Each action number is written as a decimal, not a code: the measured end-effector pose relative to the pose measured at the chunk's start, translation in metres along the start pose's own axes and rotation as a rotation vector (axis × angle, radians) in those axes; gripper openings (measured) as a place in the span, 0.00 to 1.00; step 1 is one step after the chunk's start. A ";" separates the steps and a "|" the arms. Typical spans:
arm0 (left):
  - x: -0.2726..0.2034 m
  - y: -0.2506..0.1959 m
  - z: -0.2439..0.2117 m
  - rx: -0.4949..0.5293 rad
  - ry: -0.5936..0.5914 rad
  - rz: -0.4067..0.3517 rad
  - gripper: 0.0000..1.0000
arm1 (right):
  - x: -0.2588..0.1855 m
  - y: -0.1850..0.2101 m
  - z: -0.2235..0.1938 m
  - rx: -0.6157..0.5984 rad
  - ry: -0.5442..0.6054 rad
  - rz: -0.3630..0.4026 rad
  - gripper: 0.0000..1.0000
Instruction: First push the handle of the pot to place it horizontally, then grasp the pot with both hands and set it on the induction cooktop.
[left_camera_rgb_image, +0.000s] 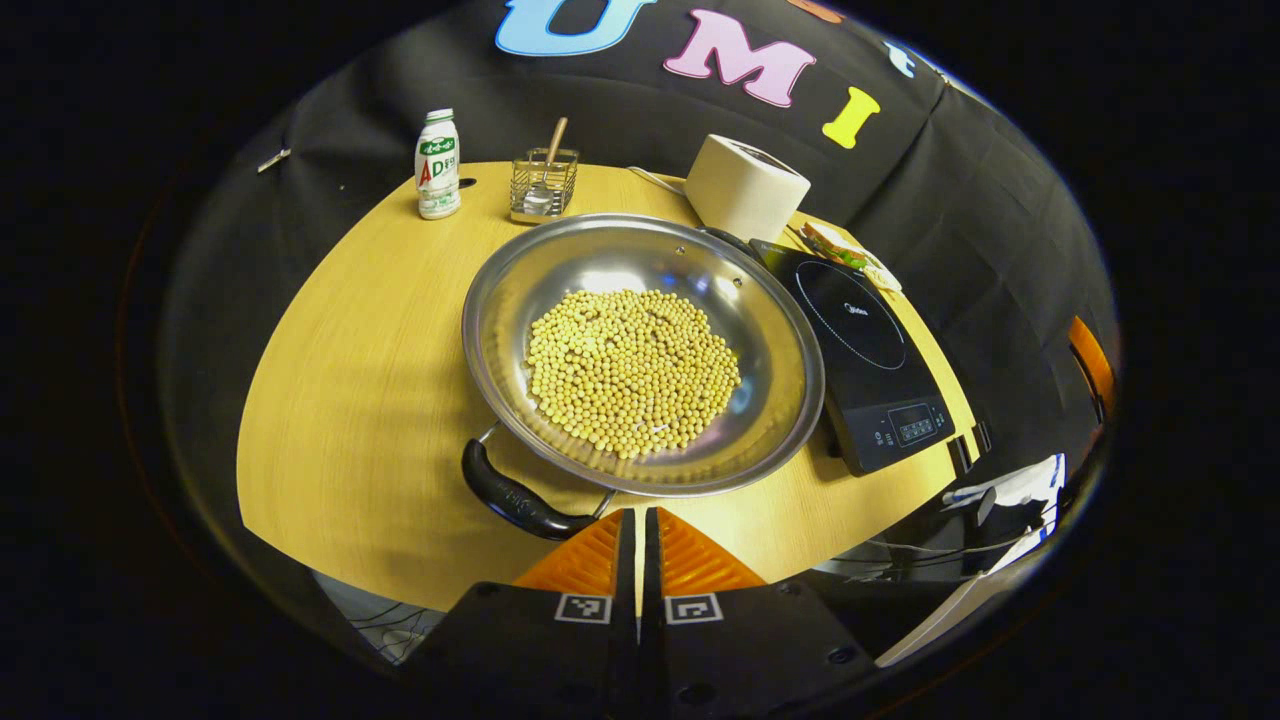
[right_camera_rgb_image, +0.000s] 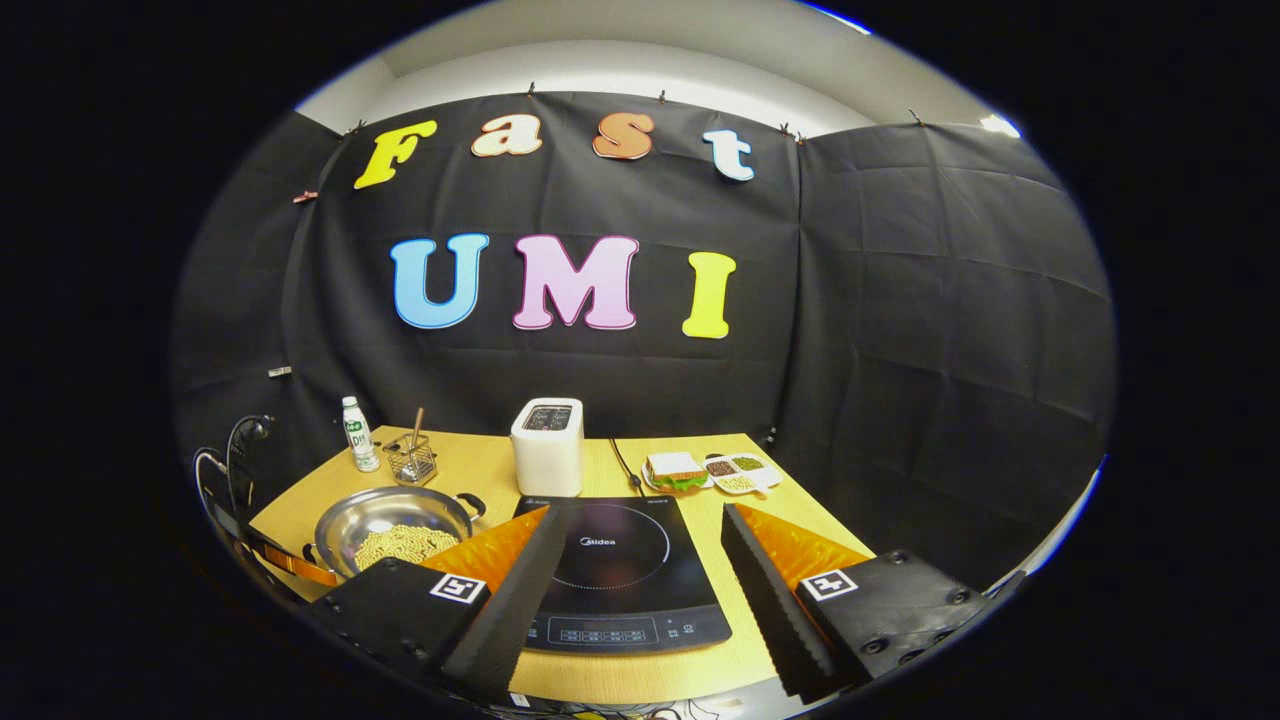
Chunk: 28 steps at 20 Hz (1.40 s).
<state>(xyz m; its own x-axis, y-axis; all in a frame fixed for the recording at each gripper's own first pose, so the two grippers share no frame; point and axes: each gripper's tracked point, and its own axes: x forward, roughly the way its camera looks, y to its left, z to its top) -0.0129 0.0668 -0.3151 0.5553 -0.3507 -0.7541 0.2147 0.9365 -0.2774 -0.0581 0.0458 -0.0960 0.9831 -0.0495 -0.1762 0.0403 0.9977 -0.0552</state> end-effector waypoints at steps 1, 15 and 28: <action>0.002 0.002 -0.001 0.001 0.010 0.004 0.05 | 0.000 -0.002 -0.002 -0.001 0.005 -0.004 0.98; 0.014 0.046 0.015 0.046 0.047 0.086 0.05 | 0.004 -0.007 -0.007 -0.001 0.027 -0.024 0.98; 0.023 0.106 0.041 -0.008 0.074 0.200 0.05 | 0.018 -0.002 -0.007 -0.029 0.041 -0.038 0.98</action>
<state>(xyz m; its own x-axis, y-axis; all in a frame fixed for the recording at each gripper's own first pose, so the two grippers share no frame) 0.0558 0.1578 -0.3371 0.5259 -0.1568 -0.8360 0.1001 0.9874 -0.1223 -0.0418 0.0424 -0.1064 0.9729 -0.0894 -0.2134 0.0714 0.9933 -0.0905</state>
